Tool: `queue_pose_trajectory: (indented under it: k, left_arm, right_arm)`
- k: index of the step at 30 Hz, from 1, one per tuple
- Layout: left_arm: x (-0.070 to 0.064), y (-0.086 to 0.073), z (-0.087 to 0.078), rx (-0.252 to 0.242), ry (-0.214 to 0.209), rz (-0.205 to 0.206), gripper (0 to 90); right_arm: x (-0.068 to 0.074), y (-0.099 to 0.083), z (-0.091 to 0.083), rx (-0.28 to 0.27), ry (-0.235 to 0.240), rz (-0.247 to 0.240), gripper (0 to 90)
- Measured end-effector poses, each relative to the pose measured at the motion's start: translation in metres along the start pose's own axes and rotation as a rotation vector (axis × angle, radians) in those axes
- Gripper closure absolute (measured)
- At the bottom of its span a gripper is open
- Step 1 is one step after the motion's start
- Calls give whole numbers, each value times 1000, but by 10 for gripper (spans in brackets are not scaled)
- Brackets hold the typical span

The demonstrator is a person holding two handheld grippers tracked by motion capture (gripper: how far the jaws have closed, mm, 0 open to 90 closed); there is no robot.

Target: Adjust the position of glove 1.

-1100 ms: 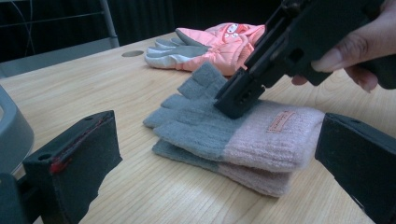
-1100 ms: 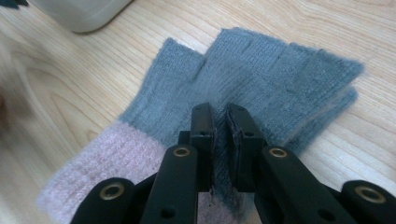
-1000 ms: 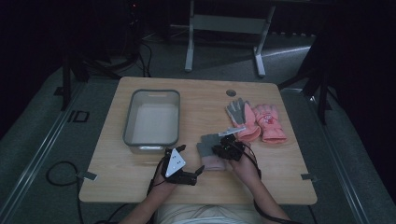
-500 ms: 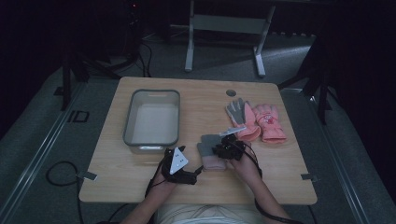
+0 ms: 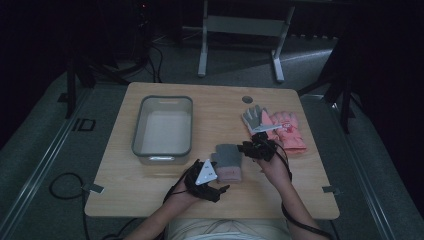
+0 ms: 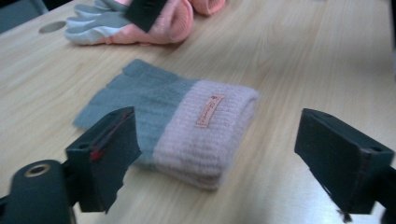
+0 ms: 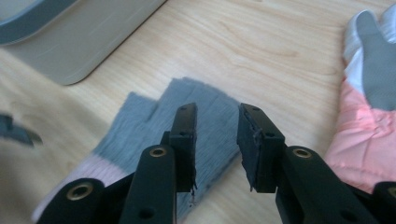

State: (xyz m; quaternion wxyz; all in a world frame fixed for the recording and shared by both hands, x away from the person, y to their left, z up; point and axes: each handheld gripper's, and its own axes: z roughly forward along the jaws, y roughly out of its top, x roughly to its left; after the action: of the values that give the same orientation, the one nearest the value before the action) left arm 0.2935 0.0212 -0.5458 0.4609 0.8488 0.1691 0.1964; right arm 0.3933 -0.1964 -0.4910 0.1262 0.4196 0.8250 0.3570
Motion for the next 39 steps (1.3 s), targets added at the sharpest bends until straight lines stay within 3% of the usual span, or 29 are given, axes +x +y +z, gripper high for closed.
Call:
queue_pose_trajectory:
  k: [1,5,7,8,9,10,13,20,22,27,28,29,32,33,38,39]
  left_arm:
    - [0,0,0,0,0,0,171]
    - [1,7,15,52,-29,132,230]
    - [-1,6,22,79,-19,220,269]
    - [-5,4,28,110,-19,283,269]
    - [-5,4,28,110,-19,283,270]
    - [-8,1,33,150,-2,346,272]
    - [-9,-1,35,157,7,373,288]
    - [-2,-2,37,151,-6,341,389]
    - [3,-4,37,142,-6,335,475]
    - [22,-6,35,98,-100,220,639]
    - [25,-7,35,90,-118,196,639]
    - [30,-6,35,89,-150,170,670]
    - [35,-5,35,98,-178,156,687]
    - [36,-5,36,101,-189,144,696]
    - [41,0,37,133,-224,112,706]
    - [42,0,37,136,-229,99,708]
  right_arm:
    - [-1,2,1,2,4,5,666]
    - [-5,7,8,-5,6,30,610]
    - [-9,9,19,11,4,34,560]
    - [-11,9,24,19,6,37,552]
    - [-12,8,28,31,7,45,543]
    - [-14,7,34,48,6,48,526]
    - [-19,1,46,80,10,75,489]
    - [-27,-7,64,135,16,114,421]
    - [-28,-8,64,134,27,134,430]
    - [-27,-8,65,128,57,158,494]
    - [-27,-8,65,128,57,158,494]
    - [-27,-8,66,125,94,175,529]
    - [-28,-9,67,120,126,202,576]
    - [-30,-9,70,111,168,236,616]
    - [-24,-6,72,123,198,221,706]
    - [-21,-5,72,127,191,198,715]
